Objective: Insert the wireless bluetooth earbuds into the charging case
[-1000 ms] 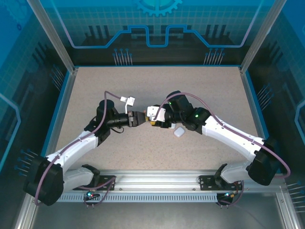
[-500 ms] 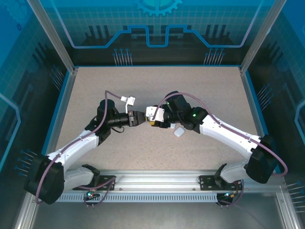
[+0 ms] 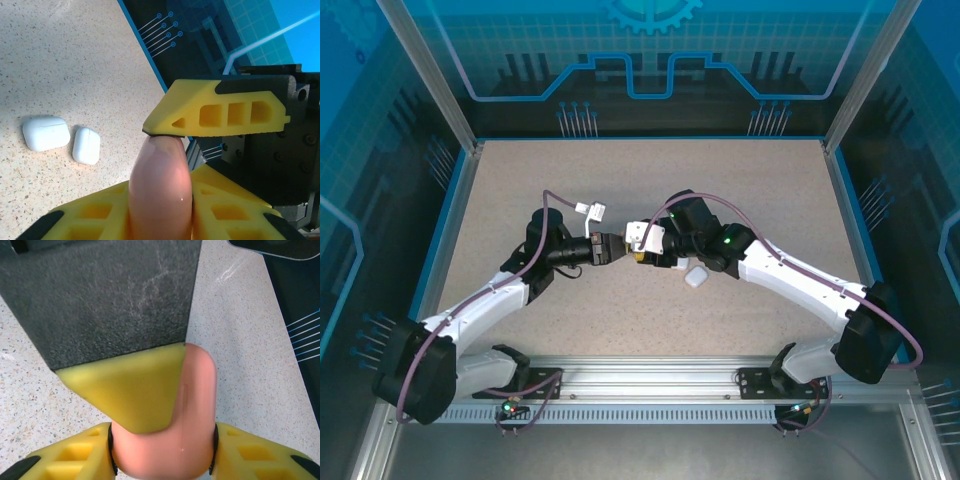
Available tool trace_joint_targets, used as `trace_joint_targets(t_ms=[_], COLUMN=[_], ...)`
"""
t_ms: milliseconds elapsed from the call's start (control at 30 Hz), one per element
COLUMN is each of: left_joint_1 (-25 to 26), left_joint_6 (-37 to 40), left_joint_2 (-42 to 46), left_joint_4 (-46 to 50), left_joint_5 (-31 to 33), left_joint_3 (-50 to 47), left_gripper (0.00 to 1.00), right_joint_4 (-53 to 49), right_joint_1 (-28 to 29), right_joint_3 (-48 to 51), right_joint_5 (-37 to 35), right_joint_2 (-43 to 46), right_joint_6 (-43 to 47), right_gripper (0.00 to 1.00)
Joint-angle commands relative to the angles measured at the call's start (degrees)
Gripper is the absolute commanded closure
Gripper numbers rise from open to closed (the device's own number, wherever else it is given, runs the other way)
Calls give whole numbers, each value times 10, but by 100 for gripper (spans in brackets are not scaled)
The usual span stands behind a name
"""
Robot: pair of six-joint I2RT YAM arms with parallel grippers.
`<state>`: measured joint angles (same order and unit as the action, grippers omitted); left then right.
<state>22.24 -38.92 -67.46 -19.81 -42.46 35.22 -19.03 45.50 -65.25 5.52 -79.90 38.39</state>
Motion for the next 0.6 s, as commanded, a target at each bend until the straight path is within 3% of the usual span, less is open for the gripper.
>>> trace_joint_targets(t_ms=[0, 333, 467, 567], left_joint_1=[7, 8, 17, 31], left_joint_6=[10, 59, 129, 201], left_joint_2=[1, 36, 63, 84], left_joint_4=[-20, -53, -80, -111], left_joint_5=[-21, 17, 48, 70], left_joint_3=[19, 13, 5, -10], left_gripper=[74, 83, 92, 97], right_joint_4=[5, 7, 43, 76], right_joint_1=[6, -25, -49, -75], right_joint_3=[-17, 9, 50, 69], right_joint_5=[-5, 41, 105, 151], right_joint_2=[-4, 67, 134, 170], right_joint_6=[-14, -71, -125, -186], right_gripper=[54, 22, 2, 0])
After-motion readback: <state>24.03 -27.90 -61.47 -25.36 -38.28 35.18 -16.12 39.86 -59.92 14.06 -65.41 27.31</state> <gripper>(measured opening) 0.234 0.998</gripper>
